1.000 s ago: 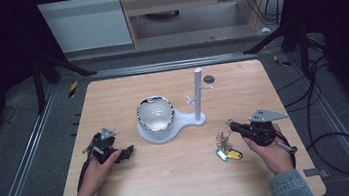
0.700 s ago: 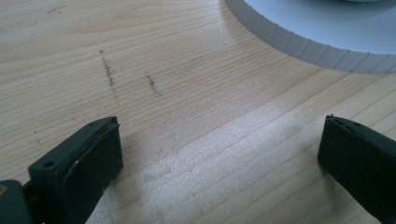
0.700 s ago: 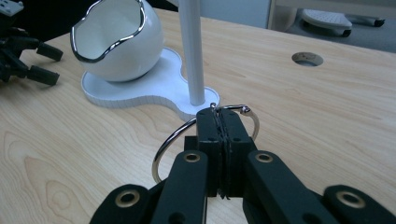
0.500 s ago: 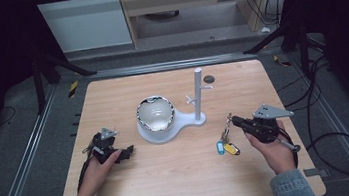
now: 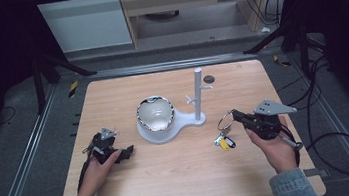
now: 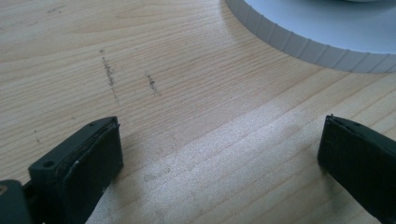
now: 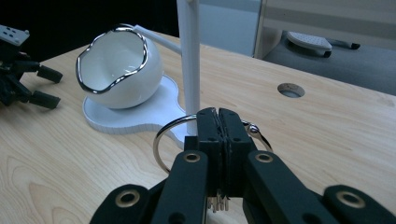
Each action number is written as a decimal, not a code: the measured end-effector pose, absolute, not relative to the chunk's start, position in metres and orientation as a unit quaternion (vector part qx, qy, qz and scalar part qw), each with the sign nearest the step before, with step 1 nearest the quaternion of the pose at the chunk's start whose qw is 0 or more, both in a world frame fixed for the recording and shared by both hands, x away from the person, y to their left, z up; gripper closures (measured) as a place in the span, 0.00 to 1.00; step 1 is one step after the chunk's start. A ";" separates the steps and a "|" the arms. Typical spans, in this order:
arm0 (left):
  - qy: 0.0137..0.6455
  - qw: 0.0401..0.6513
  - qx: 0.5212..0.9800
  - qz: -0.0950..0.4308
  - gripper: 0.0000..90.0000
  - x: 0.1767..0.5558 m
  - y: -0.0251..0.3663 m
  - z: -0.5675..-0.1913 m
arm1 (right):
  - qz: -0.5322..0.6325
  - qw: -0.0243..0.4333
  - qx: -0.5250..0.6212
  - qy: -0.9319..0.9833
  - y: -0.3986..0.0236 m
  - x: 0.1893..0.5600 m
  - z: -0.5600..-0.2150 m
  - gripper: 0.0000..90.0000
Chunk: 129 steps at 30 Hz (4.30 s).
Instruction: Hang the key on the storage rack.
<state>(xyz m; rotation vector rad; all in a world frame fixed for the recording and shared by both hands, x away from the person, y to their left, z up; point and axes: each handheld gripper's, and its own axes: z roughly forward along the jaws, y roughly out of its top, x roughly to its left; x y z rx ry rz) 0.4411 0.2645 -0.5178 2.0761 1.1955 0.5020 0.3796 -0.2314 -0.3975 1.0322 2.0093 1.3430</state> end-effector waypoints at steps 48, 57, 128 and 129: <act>0.460 0.339 0.798 0.193 0.00 0.441 0.264 -0.518 | 0.501 0.297 0.355 0.732 -0.218 0.405 -0.324 0.99; 0.460 0.339 0.798 0.193 0.00 0.441 0.264 -0.518 | 0.500 0.301 0.350 0.733 -0.215 0.409 -0.316 0.99; 0.460 0.339 0.798 0.193 0.00 0.441 0.264 -0.518 | 0.506 0.280 0.345 0.739 -0.188 0.447 -0.321 0.99; 0.460 0.339 0.798 0.193 0.00 0.441 0.264 -0.518 | 0.506 0.280 0.345 0.739 -0.188 0.447 -0.321 0.99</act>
